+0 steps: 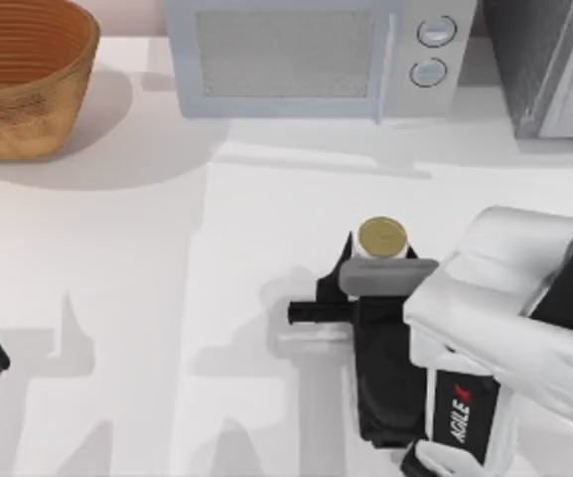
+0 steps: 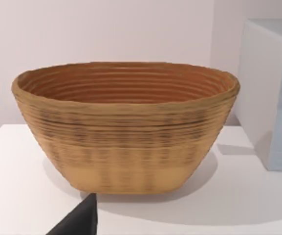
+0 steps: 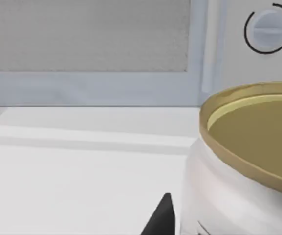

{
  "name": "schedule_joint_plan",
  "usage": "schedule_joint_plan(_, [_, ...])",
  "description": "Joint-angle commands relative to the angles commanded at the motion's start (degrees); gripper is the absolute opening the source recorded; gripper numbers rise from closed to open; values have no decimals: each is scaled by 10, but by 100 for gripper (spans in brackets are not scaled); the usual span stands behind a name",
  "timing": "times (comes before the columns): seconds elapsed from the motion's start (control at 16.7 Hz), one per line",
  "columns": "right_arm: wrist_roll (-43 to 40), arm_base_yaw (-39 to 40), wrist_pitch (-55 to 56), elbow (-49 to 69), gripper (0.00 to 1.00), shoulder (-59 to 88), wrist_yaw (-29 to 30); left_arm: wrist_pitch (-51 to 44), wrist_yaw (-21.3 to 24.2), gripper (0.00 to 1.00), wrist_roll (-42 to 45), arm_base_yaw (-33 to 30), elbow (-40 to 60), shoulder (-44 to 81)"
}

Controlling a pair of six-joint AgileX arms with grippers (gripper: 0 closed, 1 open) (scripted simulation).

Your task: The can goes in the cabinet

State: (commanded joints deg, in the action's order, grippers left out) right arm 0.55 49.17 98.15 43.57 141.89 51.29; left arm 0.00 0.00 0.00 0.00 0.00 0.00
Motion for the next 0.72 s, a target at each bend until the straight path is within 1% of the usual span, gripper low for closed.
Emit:
schedule_joint_plan(0.18, [0,0,0,0,2,0,0,0,0,100,0,0,0,0])
schedule_joint_plan(0.24, [0,0,0,0,0,0,0,0,0,100,0,0,0,0])
schedule_joint_plan(0.72, [1,1,0,0,0,1,0,0,0,100,0,0,0,0])
